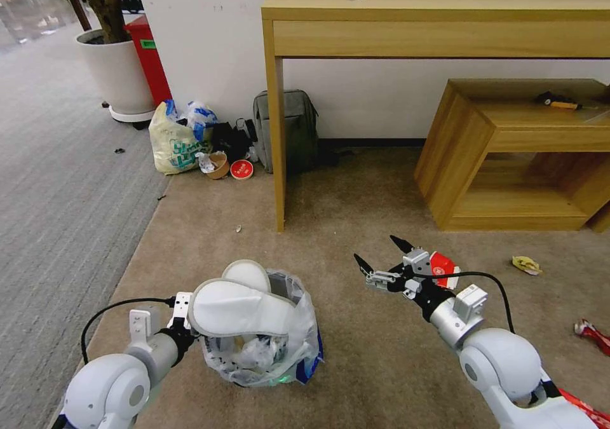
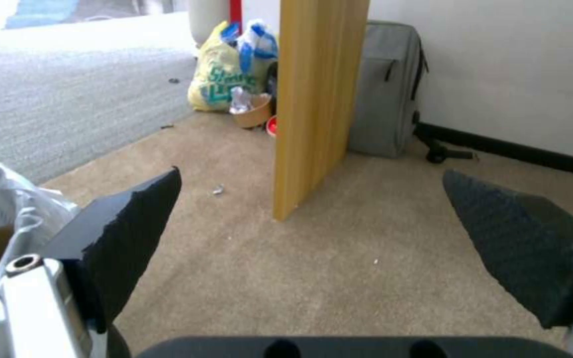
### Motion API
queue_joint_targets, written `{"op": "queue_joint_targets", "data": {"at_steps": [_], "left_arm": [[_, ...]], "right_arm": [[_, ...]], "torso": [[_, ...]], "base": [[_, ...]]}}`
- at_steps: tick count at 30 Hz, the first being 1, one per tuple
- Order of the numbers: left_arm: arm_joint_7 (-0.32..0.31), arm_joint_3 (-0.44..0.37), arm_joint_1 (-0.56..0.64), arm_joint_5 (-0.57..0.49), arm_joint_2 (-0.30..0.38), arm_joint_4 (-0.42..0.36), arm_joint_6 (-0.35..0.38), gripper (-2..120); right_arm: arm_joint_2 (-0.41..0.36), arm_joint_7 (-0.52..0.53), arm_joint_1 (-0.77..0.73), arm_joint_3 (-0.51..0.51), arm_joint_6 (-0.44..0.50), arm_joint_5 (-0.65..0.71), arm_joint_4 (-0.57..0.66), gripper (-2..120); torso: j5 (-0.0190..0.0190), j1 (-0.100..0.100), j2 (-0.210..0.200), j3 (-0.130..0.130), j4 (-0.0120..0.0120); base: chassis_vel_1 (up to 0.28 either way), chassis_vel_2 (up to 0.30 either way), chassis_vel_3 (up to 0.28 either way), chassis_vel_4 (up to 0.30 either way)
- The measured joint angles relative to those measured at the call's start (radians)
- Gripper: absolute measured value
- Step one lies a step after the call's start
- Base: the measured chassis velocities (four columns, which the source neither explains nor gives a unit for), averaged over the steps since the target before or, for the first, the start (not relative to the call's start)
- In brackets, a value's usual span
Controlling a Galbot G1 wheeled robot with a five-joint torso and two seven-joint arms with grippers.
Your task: Pick up the trash bin and place the garbage on the floor into it.
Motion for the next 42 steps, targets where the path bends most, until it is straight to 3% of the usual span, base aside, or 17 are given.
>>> {"op": "queue_joint_targets", "data": {"at_steps": [18,42], "left_arm": [[0.005,-0.002,0.0,0.004,0.0,0.003,0.0,0],[0.019,-0.002,0.002,0.021,-0.01,0.012,0.0,0]], "right_arm": [[0.002,-0.009,-0.008,0.002,-0.003,0.001,-0.004,100],[0.0,-0.011,-0.001,-0.022,-0.003,0.002,-0.02,100]], "torso": [[-0.0001,0.0,0.0,0.0,0.0001],[-0.0004,0.0,0.0,0.0,0.0]], "base": [[-0.002,-0.054,0.001,0.052],[-0.134,-0.208,0.135,0.213]]}}
